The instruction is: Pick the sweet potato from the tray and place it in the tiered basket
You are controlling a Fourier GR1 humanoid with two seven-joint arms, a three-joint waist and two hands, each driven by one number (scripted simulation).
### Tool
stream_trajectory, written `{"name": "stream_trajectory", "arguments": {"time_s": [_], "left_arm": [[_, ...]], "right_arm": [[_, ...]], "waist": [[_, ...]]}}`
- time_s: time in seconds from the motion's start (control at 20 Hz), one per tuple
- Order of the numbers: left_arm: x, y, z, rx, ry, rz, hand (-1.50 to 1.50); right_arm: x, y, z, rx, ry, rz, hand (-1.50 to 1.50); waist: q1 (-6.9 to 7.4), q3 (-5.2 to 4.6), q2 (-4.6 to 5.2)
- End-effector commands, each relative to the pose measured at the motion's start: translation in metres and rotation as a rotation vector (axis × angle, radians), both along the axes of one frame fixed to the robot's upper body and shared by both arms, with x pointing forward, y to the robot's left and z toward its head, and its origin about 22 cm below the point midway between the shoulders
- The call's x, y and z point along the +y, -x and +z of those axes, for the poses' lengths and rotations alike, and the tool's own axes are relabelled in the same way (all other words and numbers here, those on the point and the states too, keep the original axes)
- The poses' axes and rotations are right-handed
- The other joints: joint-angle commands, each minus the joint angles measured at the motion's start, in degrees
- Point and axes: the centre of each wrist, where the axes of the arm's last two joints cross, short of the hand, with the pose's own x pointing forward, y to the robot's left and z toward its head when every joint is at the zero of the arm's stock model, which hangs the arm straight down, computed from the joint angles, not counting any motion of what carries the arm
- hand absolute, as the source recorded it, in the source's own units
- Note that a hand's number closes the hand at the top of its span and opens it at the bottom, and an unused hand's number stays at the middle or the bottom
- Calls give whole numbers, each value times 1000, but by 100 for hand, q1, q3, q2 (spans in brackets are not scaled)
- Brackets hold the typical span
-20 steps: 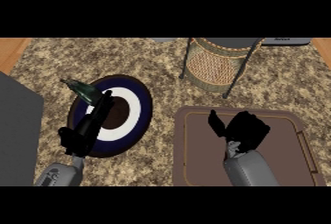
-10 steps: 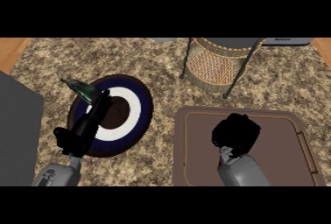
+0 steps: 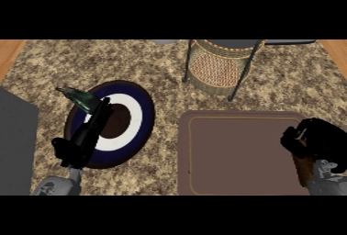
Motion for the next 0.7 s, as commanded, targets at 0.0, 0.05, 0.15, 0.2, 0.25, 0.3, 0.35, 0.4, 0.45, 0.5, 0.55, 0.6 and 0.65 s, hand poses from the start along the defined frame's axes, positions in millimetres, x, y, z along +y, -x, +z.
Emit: {"name": "stream_trajectory", "arguments": {"time_s": [0.0, 0.05, 0.15, 0.2, 0.25, 0.3, 0.35, 0.4, 0.45, 0.5, 0.55, 0.6, 0.65], "left_arm": [[8, -6, 4, -11, -11, 8, 0], [-6, -2, 7, -2, 6, -20, 0], [5, 4, -2, 2, 1, -11, 0], [12, 0, 2, -2, 6, -1, 0], [3, -5, 11, -16, 20, -14, 0], [-3, 1, 3, -4, -2, -11, 0], [-6, -3, 4, -8, 9, -10, 0], [-4, -1, 4, 13, 2, -25, 0], [0, -2, 8, -2, -9, -21, 0], [-8, -4, -2, 0, 7, -2, 0], [-11, -2, 2, -8, 3, -27, 0], [-3, -8, -5, 2, -11, -13, 0], [2, -18, 21, -9, 3, -29, 0]], "right_arm": [[-76, 16, 39, -154, -55, 39, 150], [-90, 24, 45, -178, -59, 37, 150], [-82, 24, 58, -325, -207, 28, 150], [-91, 26, 64, -371, -260, 44, 150], [-90, 27, 67, -408, -307, 64, 150], [-87, 22, 70, -482, -412, 72, 150], [-83, 24, 81, -539, -432, 97, 150], [-78, 21, 89, -579, -421, 130, 150], [-84, 23, 100, -605, -416, 130, 150], [-77, 33, 118, -636, -383, 171, 150], [-81, 33, 136, -647, -366, 193, 150], [-62, 24, 152, -651, -382, 204, 150], [-76, 22, 148, -660, -385, 194, 150]], "waist": [[35, -1, 23], [49, 0, 12], [24, -3, -5], [13, -1, -5], [44, 0, -4], [34, 5, -17], [33, -1, -10], [120, -3, 6], [143, -5, 14], [96, -12, 14], [136, -11, 15], [162, -17, 29], [193, -9, 31]]}}
